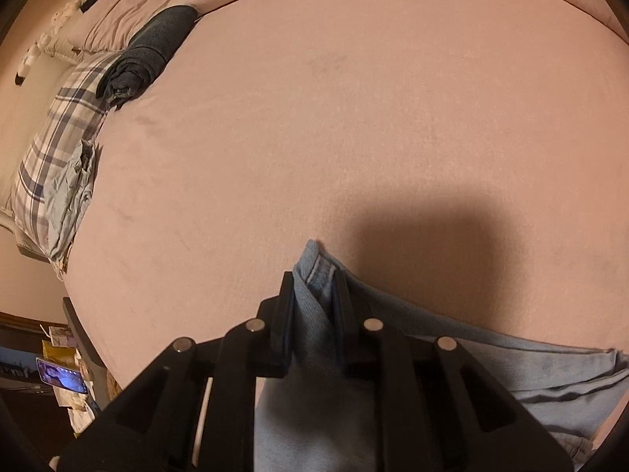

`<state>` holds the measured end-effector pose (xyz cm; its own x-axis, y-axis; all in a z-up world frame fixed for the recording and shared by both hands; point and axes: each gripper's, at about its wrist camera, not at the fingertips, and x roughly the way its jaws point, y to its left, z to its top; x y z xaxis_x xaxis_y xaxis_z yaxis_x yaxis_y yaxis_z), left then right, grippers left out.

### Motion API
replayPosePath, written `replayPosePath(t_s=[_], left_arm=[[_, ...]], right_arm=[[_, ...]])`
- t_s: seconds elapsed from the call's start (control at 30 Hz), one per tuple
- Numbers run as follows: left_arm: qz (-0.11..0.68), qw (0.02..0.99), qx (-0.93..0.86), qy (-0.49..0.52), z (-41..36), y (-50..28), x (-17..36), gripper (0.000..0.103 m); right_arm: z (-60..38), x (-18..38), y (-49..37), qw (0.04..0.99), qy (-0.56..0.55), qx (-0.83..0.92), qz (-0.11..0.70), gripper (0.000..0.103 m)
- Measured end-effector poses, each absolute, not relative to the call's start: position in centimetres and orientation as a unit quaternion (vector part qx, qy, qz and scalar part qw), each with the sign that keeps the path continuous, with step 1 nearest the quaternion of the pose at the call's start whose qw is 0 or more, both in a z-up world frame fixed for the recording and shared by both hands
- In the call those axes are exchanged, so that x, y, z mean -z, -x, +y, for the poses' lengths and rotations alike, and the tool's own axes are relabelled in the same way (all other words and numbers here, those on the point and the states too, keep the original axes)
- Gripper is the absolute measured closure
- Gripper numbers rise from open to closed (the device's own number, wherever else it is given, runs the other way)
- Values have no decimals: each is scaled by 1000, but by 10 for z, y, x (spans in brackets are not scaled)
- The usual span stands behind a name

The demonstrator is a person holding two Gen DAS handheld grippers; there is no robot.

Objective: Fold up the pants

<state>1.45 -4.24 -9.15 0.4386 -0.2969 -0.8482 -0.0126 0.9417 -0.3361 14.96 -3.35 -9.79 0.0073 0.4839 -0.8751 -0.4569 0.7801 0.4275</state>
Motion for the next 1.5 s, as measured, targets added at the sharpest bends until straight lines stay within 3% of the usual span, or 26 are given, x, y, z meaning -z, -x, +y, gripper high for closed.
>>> replayPosePath(t_s=[1.17,1.37,1.43,1.5], left_arm=[[526,825,85,189,-41,-10,80,84],[521,822,101,205,-19,-8,64,76],[508,829,97,213,-6,-10,53,62],[490,836,96,227,5,-15,44,49]], right_arm=[[-21,94,-146,745,31,-305,592,83],[-59,46,-147,773,-10,-323,546,68],[-85,19,-143,795,-25,-314,518,45],[-121,-6,-135,814,-46,-303,494,44]])
